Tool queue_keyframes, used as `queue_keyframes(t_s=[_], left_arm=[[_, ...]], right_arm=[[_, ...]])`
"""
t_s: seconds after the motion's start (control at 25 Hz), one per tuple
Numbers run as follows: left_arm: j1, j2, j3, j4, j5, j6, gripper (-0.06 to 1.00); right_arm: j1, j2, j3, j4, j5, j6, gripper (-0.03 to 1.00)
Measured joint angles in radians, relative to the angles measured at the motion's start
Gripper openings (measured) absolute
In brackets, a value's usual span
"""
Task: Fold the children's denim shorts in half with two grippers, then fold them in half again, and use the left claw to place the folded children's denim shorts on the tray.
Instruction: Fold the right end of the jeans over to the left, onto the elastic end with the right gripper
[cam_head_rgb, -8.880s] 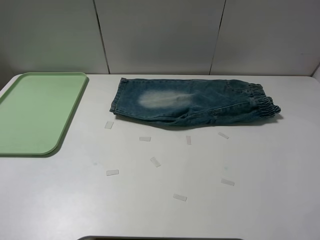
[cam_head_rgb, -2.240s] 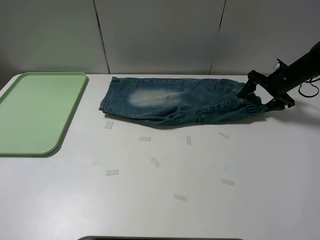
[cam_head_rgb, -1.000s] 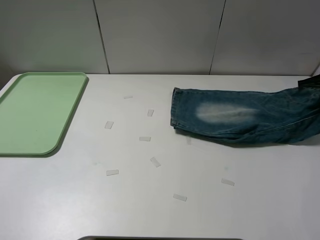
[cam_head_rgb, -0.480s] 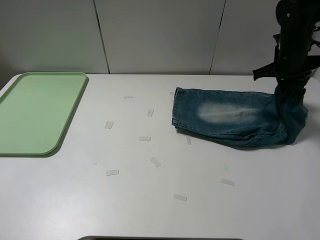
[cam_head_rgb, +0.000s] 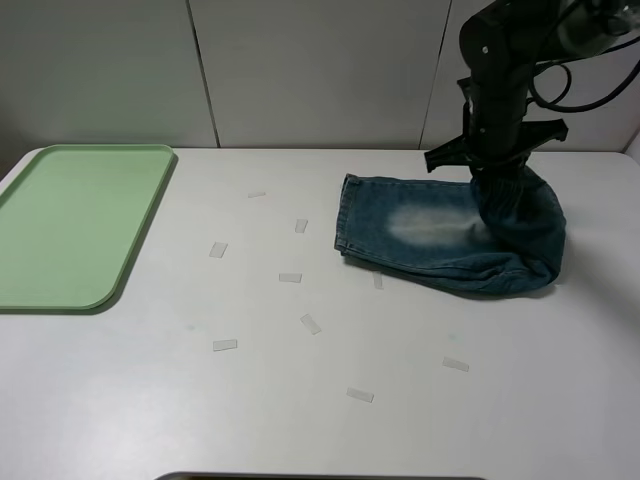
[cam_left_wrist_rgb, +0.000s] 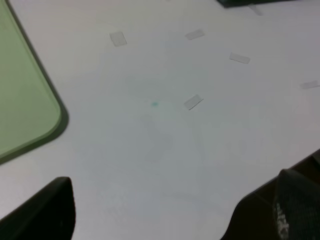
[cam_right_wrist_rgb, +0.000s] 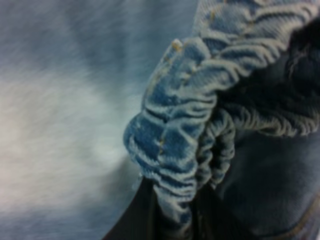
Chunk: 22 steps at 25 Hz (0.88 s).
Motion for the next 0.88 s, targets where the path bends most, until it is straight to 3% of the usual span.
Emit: queue_keyframes(t_s=[0.56,0.88], left_arm=[[0.000,0.000,0.000,0.000,0.000,0.000,0.79],[0.000,0.000,0.000,0.009,0.000,0.015,0.79]], right_arm=[[0.143,0.078,0.000,0.095,-0.130,0.000,0.07],[0.182,0.079,0.000,0.068,-0.150,0.001,0.07]])
